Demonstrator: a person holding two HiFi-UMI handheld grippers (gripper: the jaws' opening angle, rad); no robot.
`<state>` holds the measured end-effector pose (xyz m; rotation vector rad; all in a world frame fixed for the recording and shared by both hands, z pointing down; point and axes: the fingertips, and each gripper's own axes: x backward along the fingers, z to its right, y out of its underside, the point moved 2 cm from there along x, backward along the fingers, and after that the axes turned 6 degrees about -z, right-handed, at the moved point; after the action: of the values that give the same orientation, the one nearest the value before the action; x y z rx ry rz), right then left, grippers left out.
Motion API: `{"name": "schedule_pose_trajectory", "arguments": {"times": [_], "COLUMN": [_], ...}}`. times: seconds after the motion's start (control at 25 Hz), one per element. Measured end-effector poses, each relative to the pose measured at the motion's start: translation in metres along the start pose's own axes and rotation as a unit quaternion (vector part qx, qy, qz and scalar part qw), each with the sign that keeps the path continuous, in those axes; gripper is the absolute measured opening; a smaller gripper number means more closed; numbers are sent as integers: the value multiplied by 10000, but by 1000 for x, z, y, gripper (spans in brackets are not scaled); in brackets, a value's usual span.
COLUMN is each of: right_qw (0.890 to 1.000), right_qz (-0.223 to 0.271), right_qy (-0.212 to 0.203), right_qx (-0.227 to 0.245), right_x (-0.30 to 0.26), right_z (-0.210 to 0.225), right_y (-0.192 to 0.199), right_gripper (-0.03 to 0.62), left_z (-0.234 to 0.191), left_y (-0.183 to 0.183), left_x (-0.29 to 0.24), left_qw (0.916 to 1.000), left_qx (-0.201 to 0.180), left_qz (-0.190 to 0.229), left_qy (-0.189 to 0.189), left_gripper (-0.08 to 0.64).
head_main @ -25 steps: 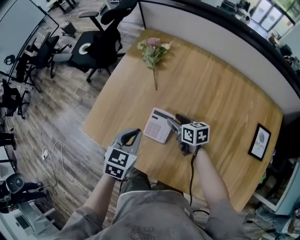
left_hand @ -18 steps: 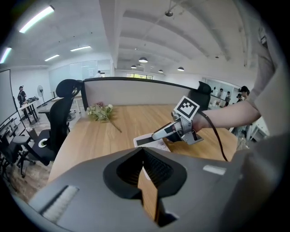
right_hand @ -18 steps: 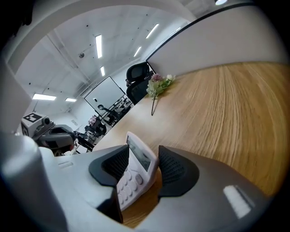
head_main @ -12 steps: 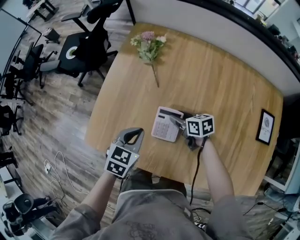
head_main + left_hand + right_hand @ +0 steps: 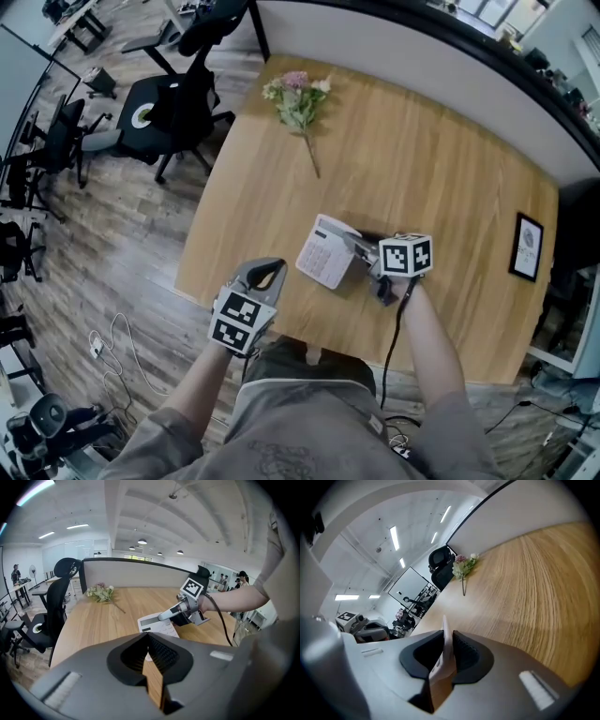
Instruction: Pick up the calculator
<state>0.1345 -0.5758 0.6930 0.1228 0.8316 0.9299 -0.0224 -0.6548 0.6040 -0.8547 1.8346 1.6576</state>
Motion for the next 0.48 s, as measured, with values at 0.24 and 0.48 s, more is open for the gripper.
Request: {"name": "schedule_pose_trajectory", "arguments": {"times": [0.24,0.48], "right_qw": [9992,9932], "right_qz": [106,953], "right_qy": [294,512], "right_qx": [242,421], "right_x": [24,86], "right_z": [-32,-68], "right_y": [-2,-28], "right_gripper": [60,60], "left_z": [12,19], "left_y": [-13,-41], "left_x": [26,54], "left_qw": [9998,9986], "left_qx": [13,-193], "left_qz": [188,481], "left_qy": [17,-93], "left_gripper": [2,2]}}
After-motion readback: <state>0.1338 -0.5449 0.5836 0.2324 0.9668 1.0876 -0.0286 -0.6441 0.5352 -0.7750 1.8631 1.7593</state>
